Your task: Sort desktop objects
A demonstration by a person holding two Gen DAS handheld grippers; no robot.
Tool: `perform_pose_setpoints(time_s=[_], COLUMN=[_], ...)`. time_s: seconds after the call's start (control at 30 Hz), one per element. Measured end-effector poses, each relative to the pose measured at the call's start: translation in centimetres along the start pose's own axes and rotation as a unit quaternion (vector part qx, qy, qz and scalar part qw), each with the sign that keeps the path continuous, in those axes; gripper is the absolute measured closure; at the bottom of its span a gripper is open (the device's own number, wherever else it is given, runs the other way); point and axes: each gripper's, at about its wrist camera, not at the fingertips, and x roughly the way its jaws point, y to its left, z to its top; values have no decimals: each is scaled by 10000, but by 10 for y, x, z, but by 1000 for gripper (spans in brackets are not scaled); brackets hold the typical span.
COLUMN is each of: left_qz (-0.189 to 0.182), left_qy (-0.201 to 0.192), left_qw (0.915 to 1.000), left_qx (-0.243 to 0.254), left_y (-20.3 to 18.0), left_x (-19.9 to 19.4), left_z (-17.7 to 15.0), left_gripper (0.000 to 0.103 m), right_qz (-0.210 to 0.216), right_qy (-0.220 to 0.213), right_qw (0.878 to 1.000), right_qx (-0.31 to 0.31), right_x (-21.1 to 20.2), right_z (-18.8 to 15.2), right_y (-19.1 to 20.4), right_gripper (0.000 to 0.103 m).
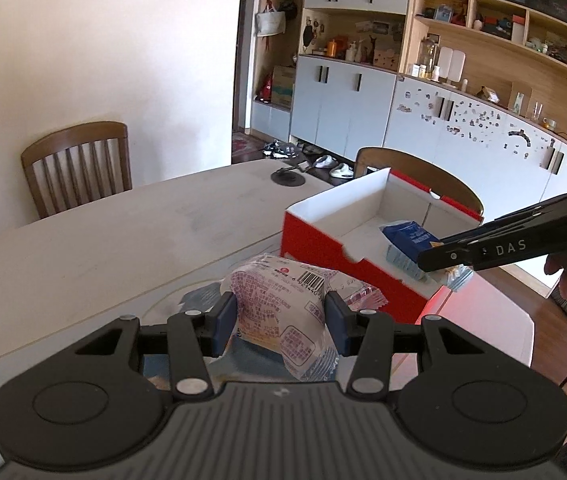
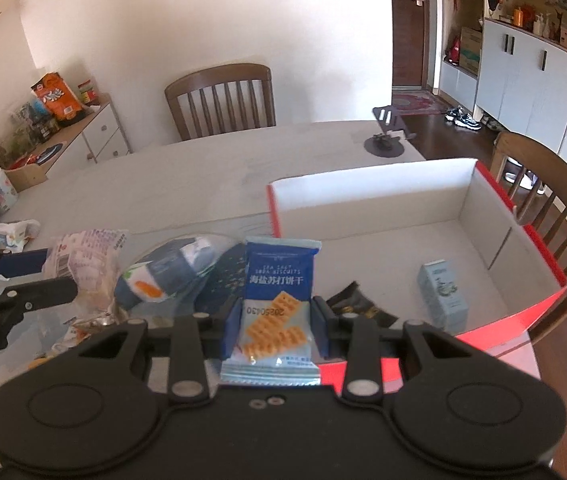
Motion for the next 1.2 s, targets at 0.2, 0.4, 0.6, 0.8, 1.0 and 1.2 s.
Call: perform_pose_setpoints(time_s=[0.2, 0.4, 0.6, 0.8, 1.0, 1.2], left_qz=[-43, -95, -150, -191, -3, -37], left_qy=[-16, 7, 19, 174, 409, 724], left_qw=[10000, 9999, 9997, 9989, 9990, 9973], left_qx=[51, 109, 194, 381, 158, 146], left_y=[-24, -51, -75, -95, -78, -66], left_x=[21, 41, 57, 87, 98, 98], left_z=[13, 24, 34, 38, 28, 10], left_gripper=[57, 57, 57, 64, 70, 69], right_qz=[16, 38, 48, -15, -10, 59], right_qy=[1, -2, 34, 151, 310, 388], right_qw=[10000, 10000, 10000, 9999, 9995, 9992], right_qx=[9, 54, 58, 81, 22, -3], right_x=[1, 1, 1, 10, 22, 31], right_z=[5, 10, 13, 15, 22, 21], right_y=[-30, -59, -84, -107, -123, -131], right_gripper=[67, 67, 67, 67, 67, 67])
